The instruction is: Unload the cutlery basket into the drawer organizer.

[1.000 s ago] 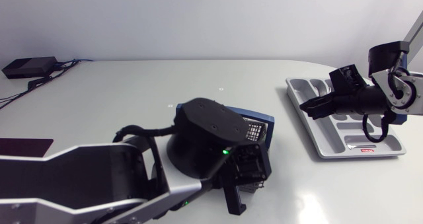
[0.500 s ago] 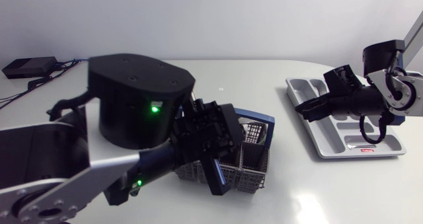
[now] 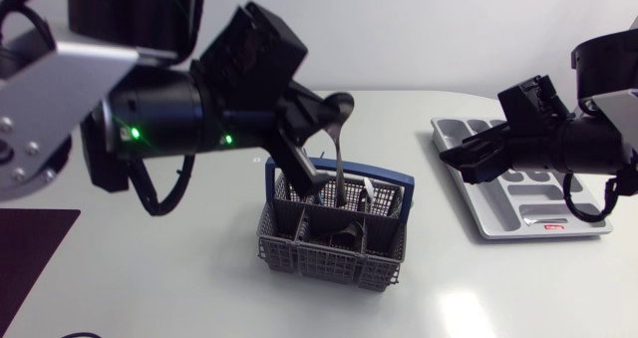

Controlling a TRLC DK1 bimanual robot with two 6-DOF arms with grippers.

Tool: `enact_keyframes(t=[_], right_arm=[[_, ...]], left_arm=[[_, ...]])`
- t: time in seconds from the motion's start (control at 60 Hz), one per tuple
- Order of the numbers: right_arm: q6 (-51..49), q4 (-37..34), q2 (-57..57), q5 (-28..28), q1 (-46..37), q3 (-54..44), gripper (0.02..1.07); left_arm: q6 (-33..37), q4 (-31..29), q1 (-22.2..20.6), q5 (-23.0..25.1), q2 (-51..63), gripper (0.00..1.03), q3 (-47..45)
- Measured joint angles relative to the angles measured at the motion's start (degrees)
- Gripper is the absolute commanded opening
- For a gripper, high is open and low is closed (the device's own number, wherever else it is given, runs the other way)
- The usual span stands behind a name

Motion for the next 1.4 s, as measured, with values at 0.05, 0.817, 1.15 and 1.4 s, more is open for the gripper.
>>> enact_keyframes(t=[0.05,0.817,1.15,1.4], right_arm=[[0.6,-2.0,-2.1,0.0,1.7,0.3,0.71],[9.4,-2.0,1.7,16.4,33.2,10.8,0.64],[9.4,-1.3,7.1,18.5,34.1,15.3,0.17],[9.4,-1.3,7.6,18.7,34.1,15.3,0.11]], left_arm=[[-2.2,-1.3,1.0,0.5,0.3,0.04,2.1],[-25.7,-15.0,7.4,10.4,14.5,0.03,20.2],[-26.9,-15.6,8.7,14.0,14.7,0.03,20.3],[-27.8,-15.6,8.9,14.4,14.7,0.03,20.3]])
